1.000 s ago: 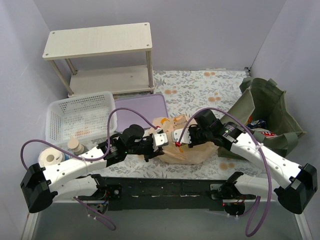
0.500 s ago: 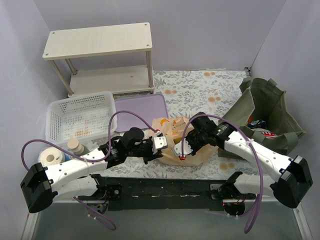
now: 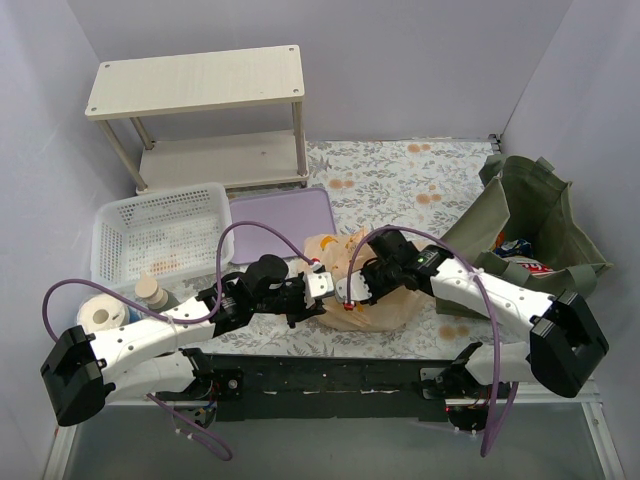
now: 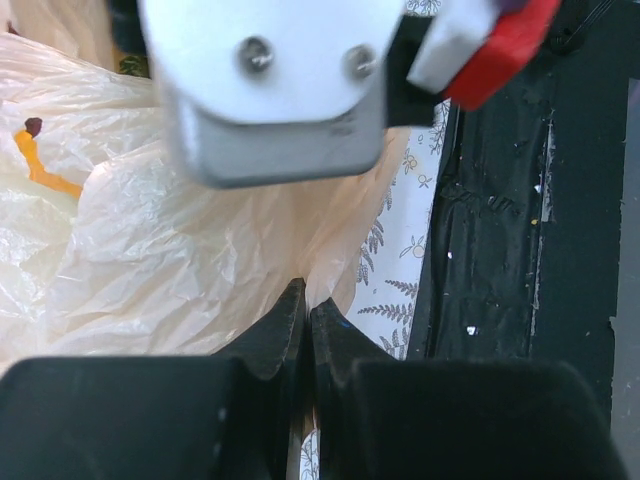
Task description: Untie the knot of the grocery bags and take out the mixed food
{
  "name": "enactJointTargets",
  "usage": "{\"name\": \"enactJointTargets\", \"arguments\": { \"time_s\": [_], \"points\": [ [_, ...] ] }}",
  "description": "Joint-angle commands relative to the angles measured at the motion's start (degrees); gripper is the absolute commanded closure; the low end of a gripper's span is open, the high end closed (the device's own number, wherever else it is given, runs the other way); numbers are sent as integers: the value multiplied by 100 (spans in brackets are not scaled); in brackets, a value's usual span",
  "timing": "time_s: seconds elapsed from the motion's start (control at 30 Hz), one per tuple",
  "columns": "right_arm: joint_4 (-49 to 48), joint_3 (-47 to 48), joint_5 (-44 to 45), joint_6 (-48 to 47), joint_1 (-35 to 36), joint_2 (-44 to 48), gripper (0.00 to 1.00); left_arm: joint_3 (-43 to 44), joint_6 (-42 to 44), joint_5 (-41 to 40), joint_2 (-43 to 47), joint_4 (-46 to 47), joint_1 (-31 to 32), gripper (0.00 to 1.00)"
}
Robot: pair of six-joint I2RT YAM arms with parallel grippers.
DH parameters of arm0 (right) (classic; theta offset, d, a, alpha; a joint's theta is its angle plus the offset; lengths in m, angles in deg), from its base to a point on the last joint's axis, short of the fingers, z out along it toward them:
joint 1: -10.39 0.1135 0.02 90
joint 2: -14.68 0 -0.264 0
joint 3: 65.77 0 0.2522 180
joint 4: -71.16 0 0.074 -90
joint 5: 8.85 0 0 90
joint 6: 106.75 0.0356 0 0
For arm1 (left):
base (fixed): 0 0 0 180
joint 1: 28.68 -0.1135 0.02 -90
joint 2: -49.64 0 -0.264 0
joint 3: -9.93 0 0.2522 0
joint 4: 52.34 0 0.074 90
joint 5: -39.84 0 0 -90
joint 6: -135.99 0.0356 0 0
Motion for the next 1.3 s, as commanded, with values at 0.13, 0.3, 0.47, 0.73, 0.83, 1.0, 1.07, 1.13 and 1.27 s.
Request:
{"name": "enactJointTargets", "arguments": {
  "time_s": [0.13, 0.3, 0.47, 0.73, 0.83, 1.0, 1.07, 1.13, 1.27],
  "points": [
    [-626, -77, 363, 730, 30, -336, 99, 174, -42, -102, 32, -136, -33, 100],
    [-178, 151, 382, 1196, 21, 93, 99, 138, -7, -260, 14, -92, -33, 100],
    [141, 223, 188, 1389, 47, 1060, 99, 165, 19, -322, -3, -92, -42, 100],
    [-229, -95, 153, 1284, 91, 912, 71, 270, -104, -339, -56, -118, -104, 100],
    [-369, -59, 152, 1232, 117, 666, 70, 288, -148, -330, -21, -127, -156, 100],
    [-589, -59, 319, 1074, 144, 262, 70, 253, -209, -225, 58, -153, -323, 100],
    [-660, -68, 337, 995, 135, 147, 70, 235, -227, -199, 102, -180, -350, 100],
    [-730, -77, 390, 959, 135, -37, 70, 235, -227, -172, 111, -197, -359, 100],
    [-1036, -156, 618, 889, 153, -371, 69, 217, -253, -102, 102, -145, -367, 100]
  ]
}}
